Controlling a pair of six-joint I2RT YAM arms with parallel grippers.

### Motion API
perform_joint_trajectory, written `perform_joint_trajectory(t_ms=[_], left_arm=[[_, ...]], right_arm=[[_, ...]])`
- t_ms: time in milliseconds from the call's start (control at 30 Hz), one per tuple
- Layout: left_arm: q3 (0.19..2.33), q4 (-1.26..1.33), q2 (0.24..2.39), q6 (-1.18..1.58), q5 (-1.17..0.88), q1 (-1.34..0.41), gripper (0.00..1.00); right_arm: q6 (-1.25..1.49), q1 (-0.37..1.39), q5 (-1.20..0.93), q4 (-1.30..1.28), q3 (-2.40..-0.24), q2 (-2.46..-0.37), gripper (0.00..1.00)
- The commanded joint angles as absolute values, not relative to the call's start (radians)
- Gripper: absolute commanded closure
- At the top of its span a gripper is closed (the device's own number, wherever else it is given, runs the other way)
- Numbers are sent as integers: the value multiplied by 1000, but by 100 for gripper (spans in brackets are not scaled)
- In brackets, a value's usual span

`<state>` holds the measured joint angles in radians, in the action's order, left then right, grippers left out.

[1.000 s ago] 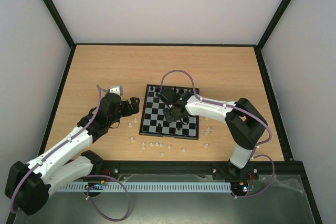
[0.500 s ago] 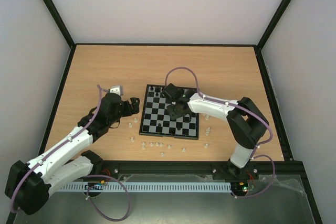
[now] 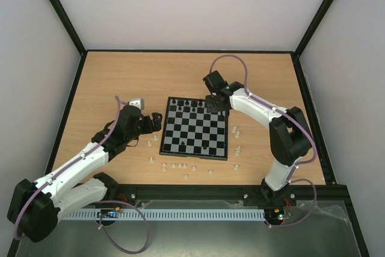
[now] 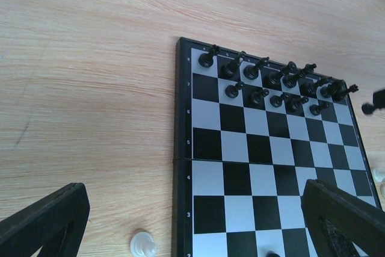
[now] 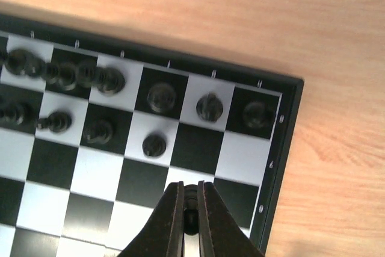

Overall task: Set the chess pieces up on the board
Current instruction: Place the chess piece on the chessboard.

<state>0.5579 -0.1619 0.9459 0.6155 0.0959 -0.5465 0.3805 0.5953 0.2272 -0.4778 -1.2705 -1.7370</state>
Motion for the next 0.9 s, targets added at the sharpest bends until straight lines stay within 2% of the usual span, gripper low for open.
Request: perform_joint_trajectory(t_ms=[0, 867], left_arm=[[585, -129, 959, 599, 54, -547, 1], [580, -103, 978, 594, 32, -548, 1]], right_arm=[[380, 568, 256, -549, -1338, -1794, 97], [376, 546, 248, -533, -1390, -1930, 96]])
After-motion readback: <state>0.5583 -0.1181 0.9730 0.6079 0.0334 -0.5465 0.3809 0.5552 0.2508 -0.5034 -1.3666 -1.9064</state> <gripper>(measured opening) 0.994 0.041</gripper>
